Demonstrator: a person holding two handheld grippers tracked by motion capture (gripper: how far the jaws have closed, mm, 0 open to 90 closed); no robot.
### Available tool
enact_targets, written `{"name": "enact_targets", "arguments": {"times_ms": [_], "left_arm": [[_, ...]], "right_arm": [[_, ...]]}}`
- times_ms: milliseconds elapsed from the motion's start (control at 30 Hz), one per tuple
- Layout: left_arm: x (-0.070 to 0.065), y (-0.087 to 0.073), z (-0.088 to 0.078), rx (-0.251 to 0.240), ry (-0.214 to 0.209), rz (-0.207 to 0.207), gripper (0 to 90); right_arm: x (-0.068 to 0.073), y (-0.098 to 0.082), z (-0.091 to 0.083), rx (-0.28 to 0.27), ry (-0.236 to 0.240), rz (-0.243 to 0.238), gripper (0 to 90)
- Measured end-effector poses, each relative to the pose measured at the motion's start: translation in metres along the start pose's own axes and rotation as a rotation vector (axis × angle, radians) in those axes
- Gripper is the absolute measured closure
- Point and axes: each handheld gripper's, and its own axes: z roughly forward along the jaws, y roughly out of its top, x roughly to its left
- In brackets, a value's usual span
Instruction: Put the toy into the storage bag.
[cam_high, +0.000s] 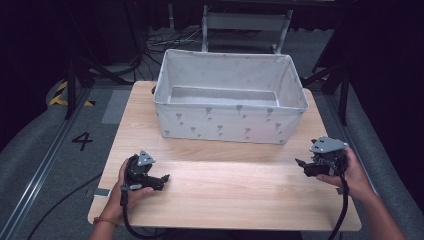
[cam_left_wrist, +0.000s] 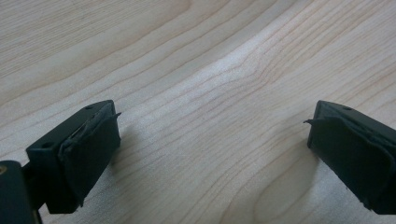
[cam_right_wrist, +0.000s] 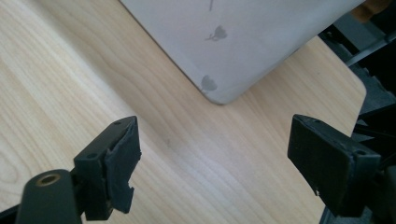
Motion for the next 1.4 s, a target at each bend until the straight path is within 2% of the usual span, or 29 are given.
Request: {"name": "enact_targets", "arguments": {"times_ms": [133, 367, 400, 533, 633, 800, 833, 900, 967, 1000, 1033, 1067, 1167, 1200, 1267, 1333, 1400], "left_arm": [[0.000, 0.000, 0.000, 0.000, -0.001, 0.000, 2.8], [0.000, 0.000, 0.000, 0.000, 0.000, 0.000, 2.7], [0.000, 0.000, 0.000, 0.000, -0.001, 0.000, 2.7], [0.000, 0.000, 0.000, 0.000, 0.000, 0.000, 2.7], [0.000, 0.000, 0.000, 0.000, 0.000, 0.000, 2.7], [0.000, 0.000, 0.000, 0.000, -0.001, 0.000, 2.7], [0.000, 0.000, 0.000, 0.000, -0.001, 0.000, 2.8], [0.000, 0.000, 0.000, 0.000, 0.000, 0.001, 2.8], [-0.001, 0.000, 0.000, -0.002, 0.005, -0.004, 2.8], [-0.001, 0.000, 0.000, -0.002, 0.005, -0.004, 2.8], [-0.001, 0.000, 0.000, -0.002, 0.004, -0.005, 2.8], [0.000, 0.000, 0.000, 0.000, 0.002, -0.002, 2.7], [0.001, 0.001, 0.000, -0.001, 0.004, 0.008, 2.4], [0.001, 0.001, 0.000, -0.001, 0.004, 0.008, 2.3], [0.001, 0.001, 0.000, -0.001, 0.005, 0.008, 2.3], [0.001, 0.001, 0.000, 0.000, 0.005, 0.008, 2.3], [0.001, 0.001, 0.001, 0.001, 0.003, 0.009, 2.1]], "right_arm": [[0.005, -0.009, 0.003, 0.004, 0.016, -0.010, 17.4], [0.009, -0.025, 0.006, 0.001, 0.029, 0.012, 17.1], [0.010, -0.030, 0.007, 0.000, 0.045, 0.027, 17.1], [0.011, -0.040, 0.008, -0.005, 0.049, 0.039, 17.0], [0.012, -0.052, 0.010, -0.018, 0.070, 0.077, 16.6], [0.015, -0.067, 0.010, -0.038, 0.094, 0.112, 16.2], [0.016, -0.074, 0.011, -0.054, 0.086, 0.157, 16.1], [0.016, -0.081, 0.012, -0.068, 0.093, 0.208, 16.1], [0.015, -0.090, 0.012, -0.061, 0.097, 0.244, 16.1], [0.015, -0.090, 0.012, -0.061, 0.097, 0.244, 16.1], [0.015, -0.099, 0.012, -0.065, 0.098, 0.290, 16.2], [0.015, -0.103, 0.012, -0.073, 0.102, 0.311, 16.4], [0.014, -0.113, 0.012, -0.077, 0.112, 0.349, 16.3], [0.014, -0.113, 0.012, -0.077, 0.112, 0.349, 16.3], [0.015, -0.119, 0.015, -0.044, 0.099, 0.345, 15.0], [0.013, -0.123, 0.017, -0.057, 0.119, 0.382, 14.9], [0.011, -0.125, 0.017, -0.055, 0.122, 0.386, 13.9]]}}
